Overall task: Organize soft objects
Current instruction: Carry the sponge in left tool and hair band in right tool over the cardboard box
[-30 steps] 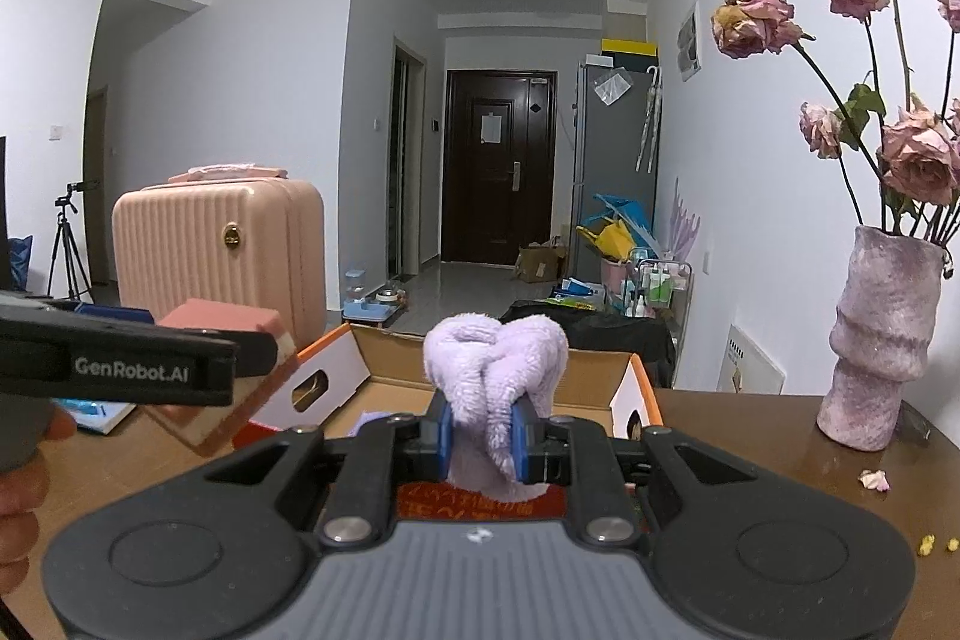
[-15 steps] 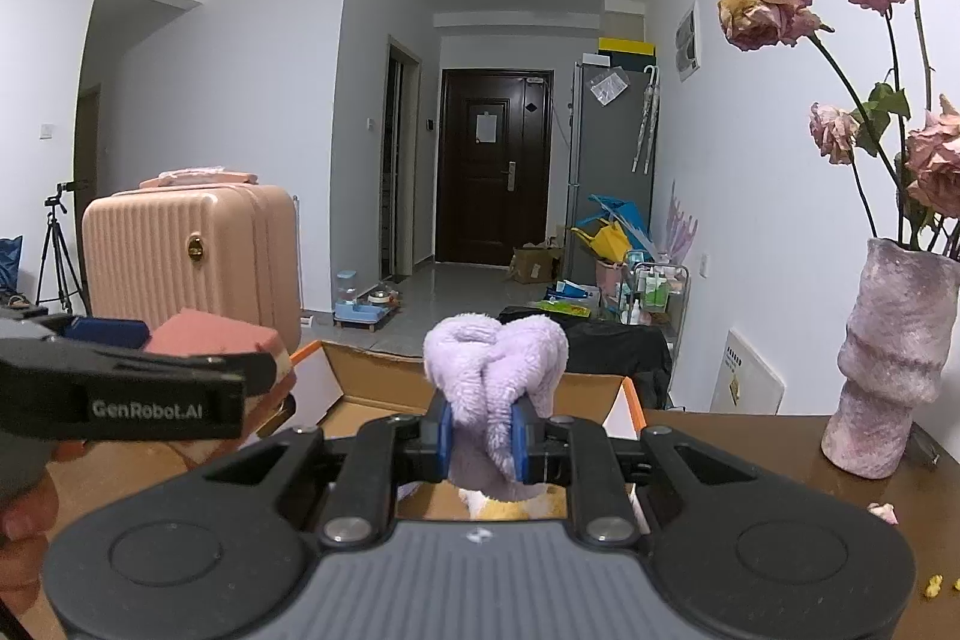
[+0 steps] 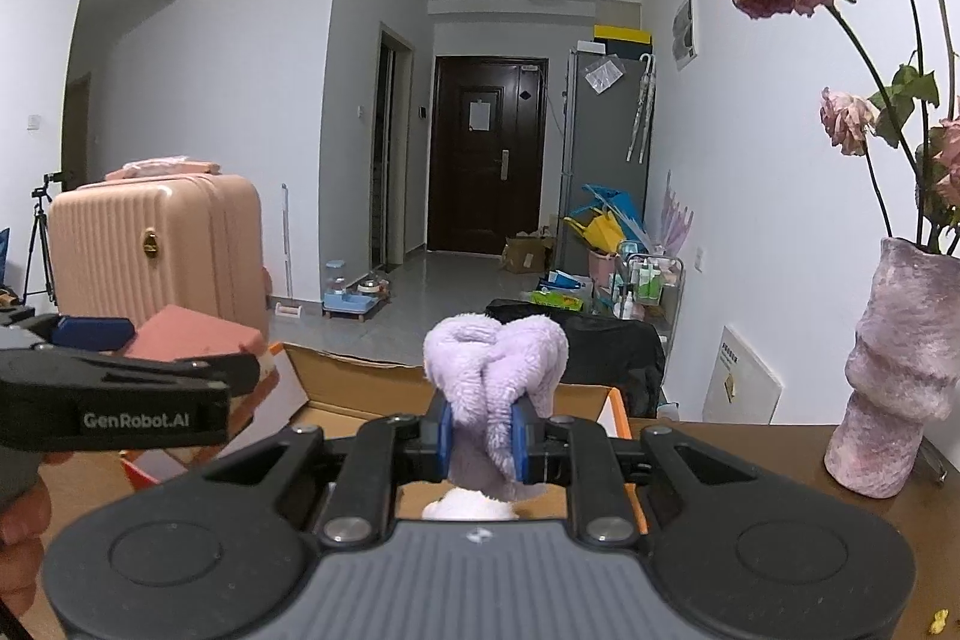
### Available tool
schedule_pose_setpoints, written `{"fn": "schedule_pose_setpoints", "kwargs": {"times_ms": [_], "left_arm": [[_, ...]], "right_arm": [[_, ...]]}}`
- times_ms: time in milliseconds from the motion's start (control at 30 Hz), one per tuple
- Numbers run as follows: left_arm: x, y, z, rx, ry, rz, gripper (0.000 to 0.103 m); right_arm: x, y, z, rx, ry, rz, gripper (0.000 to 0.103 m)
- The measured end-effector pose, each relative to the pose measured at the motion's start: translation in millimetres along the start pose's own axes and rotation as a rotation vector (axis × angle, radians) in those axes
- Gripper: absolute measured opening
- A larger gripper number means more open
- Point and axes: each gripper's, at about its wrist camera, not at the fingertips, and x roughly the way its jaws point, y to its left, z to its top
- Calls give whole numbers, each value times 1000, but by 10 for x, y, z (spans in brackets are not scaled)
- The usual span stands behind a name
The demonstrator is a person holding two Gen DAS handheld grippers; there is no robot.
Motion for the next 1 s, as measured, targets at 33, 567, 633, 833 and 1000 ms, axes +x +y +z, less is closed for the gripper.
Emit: {"fn": "schedule_pose_setpoints", "kwargs": {"times_ms": [33,567,633,833,1000], "left_arm": [[50,-9,8,0,4,3,96],[654,3,-75,-15,66,58,96],[710,7,-108,-14,77,63,96],[738,-5,-144,-4,78,59,96],[701,51,-143,-42,75,49,103]], "right_arm": [[31,-18,3,0,2,-1,19],[550,-302,-86,23,54,17,19],[601,-302,-123,22,59,18,19],[700,-287,-192,21,76,23,21],[722,-280,-191,27,93,30,40]]}}
